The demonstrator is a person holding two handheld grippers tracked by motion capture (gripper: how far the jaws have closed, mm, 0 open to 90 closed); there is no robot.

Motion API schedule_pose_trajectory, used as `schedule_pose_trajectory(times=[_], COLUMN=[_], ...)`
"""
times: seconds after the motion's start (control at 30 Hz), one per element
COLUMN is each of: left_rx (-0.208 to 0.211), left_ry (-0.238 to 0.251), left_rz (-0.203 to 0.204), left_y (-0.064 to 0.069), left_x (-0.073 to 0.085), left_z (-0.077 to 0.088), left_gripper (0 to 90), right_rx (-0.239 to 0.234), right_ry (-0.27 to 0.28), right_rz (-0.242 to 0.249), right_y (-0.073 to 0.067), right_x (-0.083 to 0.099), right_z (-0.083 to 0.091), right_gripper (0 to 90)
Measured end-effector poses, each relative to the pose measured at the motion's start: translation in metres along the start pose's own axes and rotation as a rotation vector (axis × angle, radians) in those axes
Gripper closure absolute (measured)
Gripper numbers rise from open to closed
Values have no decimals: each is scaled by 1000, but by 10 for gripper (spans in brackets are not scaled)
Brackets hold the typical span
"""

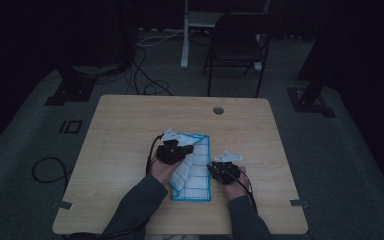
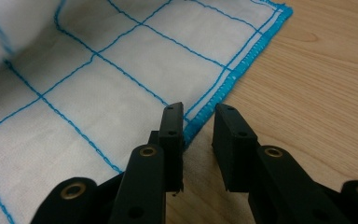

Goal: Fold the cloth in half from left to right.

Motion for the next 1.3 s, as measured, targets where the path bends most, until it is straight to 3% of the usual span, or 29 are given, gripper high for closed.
schedule_pose_trajectory(times=[0.13,0.3,0.4,0.53,0.63,0.77,1.0,1.3], left_rx=[9,16,42,45,37,-11,-54,-66], left_ry=[-33,-54,-74,-75,-57,-41,-55,-78], left_rz=[9,22,21,-2,-17,-38,-15,40], left_y=[2,3,5,10,12,7,-5,-15], left_x=[6,12,14,12,11,15,35,67], left_z=[-17,-26,-28,-16,-2,21,44,52], left_gripper=[875,870,797,704,685,672,667,624], right_rx=[7,21,28,34,43,48,52,75], right_ry=[-1,-1,-4,6,15,34,56,40], right_rz=[-3,-18,-20,-28,-42,-55,-65,-62], right_y=[1,5,7,10,13,17,17,27], right_x=[1,0,0,-3,-8,-19,-37,-56], right_z=[2,3,3,5,5,4,-2,-20], right_gripper=[740,746,752,761,765,767,768,768])
Point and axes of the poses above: each handheld gripper's, and its own axes: z roughly backward along the jaws, x roughly out of its underside, y roughly to its right, the point moved 6 cm from there along -z, roughly forward along the jaws, and after that the axes turned 6 degrees about x, right-handed, at the moved point
